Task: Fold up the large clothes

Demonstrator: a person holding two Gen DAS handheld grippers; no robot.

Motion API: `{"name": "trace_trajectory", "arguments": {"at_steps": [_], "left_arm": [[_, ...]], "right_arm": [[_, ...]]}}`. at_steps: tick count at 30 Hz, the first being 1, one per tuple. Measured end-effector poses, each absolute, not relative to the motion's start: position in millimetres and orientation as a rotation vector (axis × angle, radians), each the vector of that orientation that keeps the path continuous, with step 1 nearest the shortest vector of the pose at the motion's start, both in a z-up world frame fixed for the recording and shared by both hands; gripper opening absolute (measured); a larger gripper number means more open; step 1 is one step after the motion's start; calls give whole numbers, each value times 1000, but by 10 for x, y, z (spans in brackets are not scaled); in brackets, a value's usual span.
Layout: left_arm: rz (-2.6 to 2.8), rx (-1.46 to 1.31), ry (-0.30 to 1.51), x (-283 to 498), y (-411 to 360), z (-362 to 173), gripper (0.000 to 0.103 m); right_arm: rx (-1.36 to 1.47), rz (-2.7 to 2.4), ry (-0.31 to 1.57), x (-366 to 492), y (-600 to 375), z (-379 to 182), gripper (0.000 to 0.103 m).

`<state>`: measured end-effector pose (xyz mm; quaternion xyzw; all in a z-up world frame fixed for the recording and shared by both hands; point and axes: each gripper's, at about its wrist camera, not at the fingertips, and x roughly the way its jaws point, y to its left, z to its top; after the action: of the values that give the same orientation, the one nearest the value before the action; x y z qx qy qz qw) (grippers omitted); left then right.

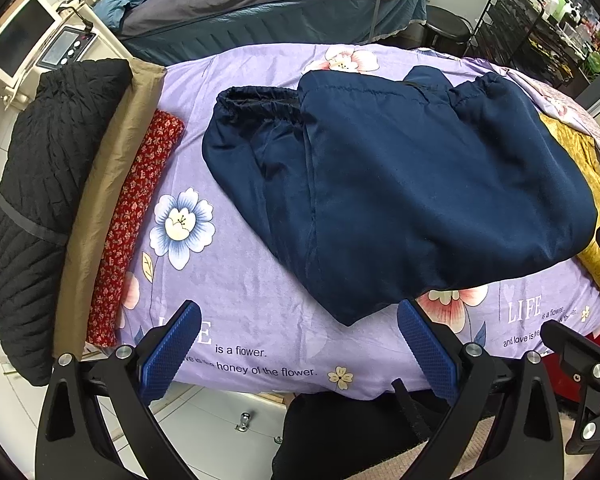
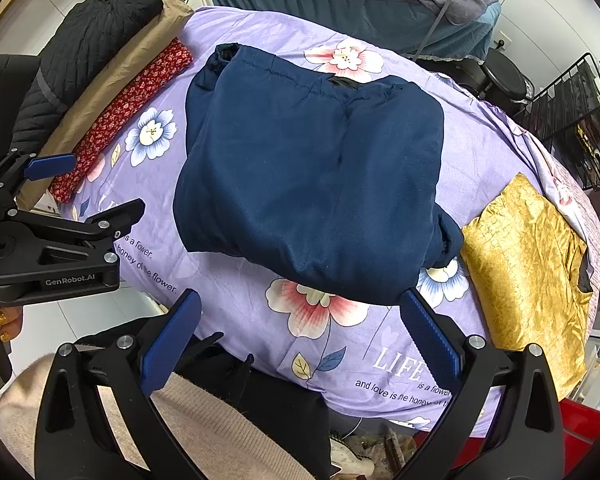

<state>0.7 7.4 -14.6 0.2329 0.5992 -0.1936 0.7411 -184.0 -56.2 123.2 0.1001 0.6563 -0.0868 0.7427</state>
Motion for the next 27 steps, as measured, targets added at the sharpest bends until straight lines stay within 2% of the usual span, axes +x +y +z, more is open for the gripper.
{"name": "trace_trajectory", "arguments": {"at_steps": [27], "left_arm": [[-495,475,1321,106,4,-223,96]], "right_arm": [[218,-175,1450,-1797,-572,1215,98]]}}
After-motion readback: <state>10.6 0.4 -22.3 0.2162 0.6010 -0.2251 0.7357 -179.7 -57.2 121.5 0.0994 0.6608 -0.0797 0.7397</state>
